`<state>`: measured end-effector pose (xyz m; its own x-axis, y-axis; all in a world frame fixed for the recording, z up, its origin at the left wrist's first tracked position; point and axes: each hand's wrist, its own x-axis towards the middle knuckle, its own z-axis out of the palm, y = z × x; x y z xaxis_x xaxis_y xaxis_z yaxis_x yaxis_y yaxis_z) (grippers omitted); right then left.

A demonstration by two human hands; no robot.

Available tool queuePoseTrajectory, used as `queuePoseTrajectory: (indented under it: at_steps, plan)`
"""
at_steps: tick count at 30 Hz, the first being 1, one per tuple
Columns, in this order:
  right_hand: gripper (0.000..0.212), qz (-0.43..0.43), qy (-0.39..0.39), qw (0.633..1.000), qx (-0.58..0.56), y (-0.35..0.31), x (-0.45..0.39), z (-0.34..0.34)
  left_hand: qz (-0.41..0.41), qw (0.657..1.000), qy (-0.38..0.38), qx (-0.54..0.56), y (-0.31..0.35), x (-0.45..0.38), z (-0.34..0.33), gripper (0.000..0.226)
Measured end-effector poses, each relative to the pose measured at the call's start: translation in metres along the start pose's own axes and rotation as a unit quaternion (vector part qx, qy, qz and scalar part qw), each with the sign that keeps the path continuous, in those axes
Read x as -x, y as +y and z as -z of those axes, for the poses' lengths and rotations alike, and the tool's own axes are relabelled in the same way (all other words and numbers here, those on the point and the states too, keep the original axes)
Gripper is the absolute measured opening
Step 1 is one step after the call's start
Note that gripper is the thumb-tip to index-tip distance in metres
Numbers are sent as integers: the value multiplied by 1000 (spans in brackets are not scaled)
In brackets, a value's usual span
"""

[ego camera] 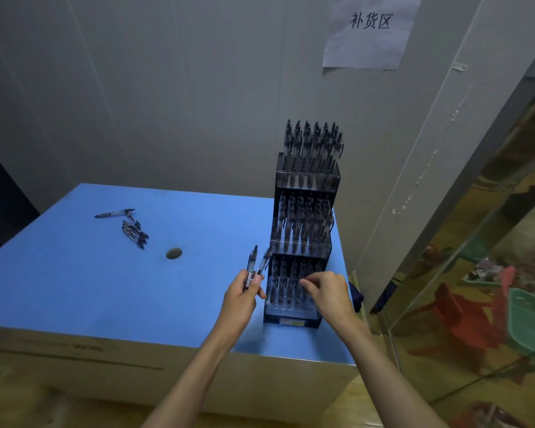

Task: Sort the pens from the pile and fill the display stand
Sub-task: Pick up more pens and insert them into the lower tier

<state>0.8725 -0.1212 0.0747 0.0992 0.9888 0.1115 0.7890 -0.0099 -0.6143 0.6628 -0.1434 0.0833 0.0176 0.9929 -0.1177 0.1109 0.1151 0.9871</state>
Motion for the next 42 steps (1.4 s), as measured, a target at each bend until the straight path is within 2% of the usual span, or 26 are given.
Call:
queuePoseTrajectory:
  at_steps: [4, 6, 9, 11, 16, 19, 23, 26, 30, 32, 36, 42]
  plan:
    - [20, 10, 45, 997, -54, -12, 2, 20, -24, 999, -25, 6, 8, -1, -10, 25]
    - [19, -6, 45, 989, -144, -19, 2, 28, -36, 999, -39, 3, 11, 0, -16, 28]
    - [14, -43, 1, 946, -323, -29, 2, 37, -51, 997, -53, -6, 12, -1, -24, 29]
    - [12, -48, -26, 922, -383, -34, 4, 42, -59, 996, -60, -11, 13, -1, -28, 25]
    - [8, -63, -44, 896, -437, -37, 6, 44, -63, 996, -63, -28, 15, 0, -34, 26]
    - [9, -85, -22, 881, -466, -34, 2, 43, -62, 996, -48, -33, 15, -2, -32, 24]
    - [11, -106, 31, 861, -496, -21, -4, 47, -65, 996, 8, -66, 14, -5, -28, 29]
    - [10, -107, 75, 886, -446, -5, -8, 52, -52, 995, 24, -81, 12, -7, -21, 32]
    - [8, -65, 105, 953, -277, 6, -6, 52, -30, 998, 8, -59, 12, -4, -15, 30]
    - [11, -37, 103, 971, -212, 7, -2, 50, -31, 998, 6, -59, 12, -3, -14, 27]
    - [11, 9, 93, 986, -140, 9, 0, 43, -37, 997, 13, -69, 11, -3, -12, 19]
    - [14, 30, 74, 992, -97, 8, 2, 31, -44, 996, 20, -76, 10, -3, -8, 18]
